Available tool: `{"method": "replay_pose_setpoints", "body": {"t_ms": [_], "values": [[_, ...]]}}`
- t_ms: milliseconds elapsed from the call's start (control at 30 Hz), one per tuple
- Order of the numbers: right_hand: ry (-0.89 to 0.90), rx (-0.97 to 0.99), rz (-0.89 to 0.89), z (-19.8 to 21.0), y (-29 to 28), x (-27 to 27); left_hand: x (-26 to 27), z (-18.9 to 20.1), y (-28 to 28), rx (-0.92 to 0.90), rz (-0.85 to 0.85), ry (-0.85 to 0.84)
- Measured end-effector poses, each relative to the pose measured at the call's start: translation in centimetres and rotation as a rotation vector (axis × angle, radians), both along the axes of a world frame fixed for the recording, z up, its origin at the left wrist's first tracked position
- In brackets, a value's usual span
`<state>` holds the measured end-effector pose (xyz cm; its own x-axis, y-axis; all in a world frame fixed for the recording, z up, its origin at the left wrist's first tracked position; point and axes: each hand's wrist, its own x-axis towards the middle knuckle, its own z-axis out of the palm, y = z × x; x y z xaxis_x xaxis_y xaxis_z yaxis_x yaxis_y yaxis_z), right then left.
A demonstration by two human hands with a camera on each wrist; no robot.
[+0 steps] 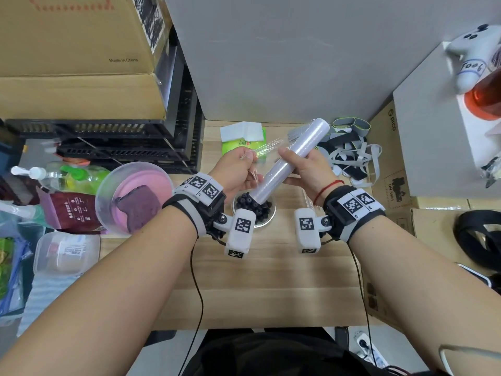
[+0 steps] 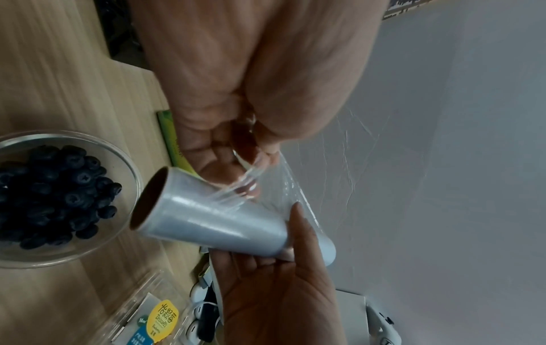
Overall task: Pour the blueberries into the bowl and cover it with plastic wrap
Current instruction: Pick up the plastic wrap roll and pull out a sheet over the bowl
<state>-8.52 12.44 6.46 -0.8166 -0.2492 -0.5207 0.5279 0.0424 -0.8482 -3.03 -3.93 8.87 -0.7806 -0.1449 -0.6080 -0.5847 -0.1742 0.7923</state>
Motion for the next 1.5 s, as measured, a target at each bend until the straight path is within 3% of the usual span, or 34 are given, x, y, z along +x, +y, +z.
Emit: {"method": "replay_pose_setpoints", "body": {"t_ms": [200,367,533,667,967,1200,1500], "values": [[-0.036,-0.088,-0.029,0.1,0.0,-0.3,-0.1,-0.4,-0.6,-0.07,-0.032,-0.022],[-0.079,-0.097,-0.066,-0.2,0.3,-0.7,-0.3,-0.4,-1.0,-0.019,-0.012,0.002],[-0.116,-0.145,0.002,-0.3,0.1,-0.5,-0.4,-0.2,-1.0,0.349,0.124,-0.003],[-0.088,-0.127,0.059,-0.8,-0.1,-0.2,-0.6,-0.1,-0.8,0.577,0.213,-0.099],[0.03,-0.047,0.192,-0.7,-0.2,-0.5,-0.3,-0.5,0.1,0.532,0.052,-0.248],[0.078,-0.064,0.217,-1.3,0.0,-0.3,0.0,-1.2,-1.3,0.737,-0.095,-0.32],[0.094,-0.12,0.218,-1.3,-0.1,0.0,-0.1,-1.2,-1.7,0.836,-0.03,-0.256]]}}
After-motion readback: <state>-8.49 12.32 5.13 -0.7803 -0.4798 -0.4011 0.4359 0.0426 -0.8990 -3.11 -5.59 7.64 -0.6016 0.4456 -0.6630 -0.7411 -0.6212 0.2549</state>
